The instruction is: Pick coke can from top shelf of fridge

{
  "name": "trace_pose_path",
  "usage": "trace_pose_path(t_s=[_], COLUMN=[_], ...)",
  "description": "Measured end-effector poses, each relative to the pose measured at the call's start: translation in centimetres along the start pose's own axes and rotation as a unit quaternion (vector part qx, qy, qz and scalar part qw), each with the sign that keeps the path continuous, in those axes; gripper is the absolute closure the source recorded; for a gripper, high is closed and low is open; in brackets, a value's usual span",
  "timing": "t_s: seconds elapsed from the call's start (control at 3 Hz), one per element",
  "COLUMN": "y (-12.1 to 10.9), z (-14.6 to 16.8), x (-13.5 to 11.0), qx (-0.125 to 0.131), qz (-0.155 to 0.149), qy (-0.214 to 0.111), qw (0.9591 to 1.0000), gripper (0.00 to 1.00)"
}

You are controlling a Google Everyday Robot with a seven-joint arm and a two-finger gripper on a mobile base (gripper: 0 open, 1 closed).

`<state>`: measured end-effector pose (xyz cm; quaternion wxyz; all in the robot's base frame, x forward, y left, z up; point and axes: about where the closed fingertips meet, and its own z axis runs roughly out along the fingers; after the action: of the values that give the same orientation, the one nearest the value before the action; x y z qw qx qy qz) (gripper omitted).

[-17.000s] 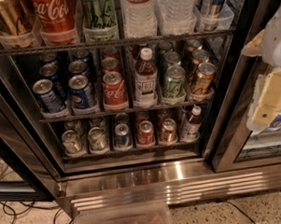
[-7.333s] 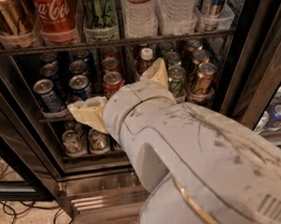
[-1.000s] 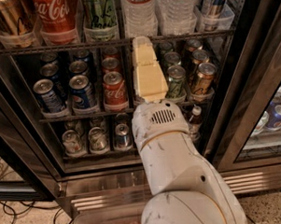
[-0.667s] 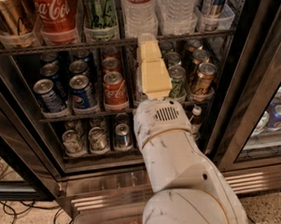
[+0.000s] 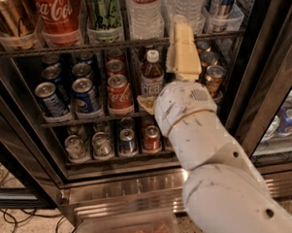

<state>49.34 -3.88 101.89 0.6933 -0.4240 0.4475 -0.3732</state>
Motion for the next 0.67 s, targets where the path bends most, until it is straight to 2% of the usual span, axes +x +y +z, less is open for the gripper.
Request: trace_pose_path(t_s=[0.33,0.67], y=[-3.0,-2.2], z=[1.1,1.1], x=[2.9,4.6], qx=[0.009,-0.009], qz=[0.069,0.092], qy=[-0.036,-0.047], qw=[0.9969,0.9946], gripper=[0.00,0.00])
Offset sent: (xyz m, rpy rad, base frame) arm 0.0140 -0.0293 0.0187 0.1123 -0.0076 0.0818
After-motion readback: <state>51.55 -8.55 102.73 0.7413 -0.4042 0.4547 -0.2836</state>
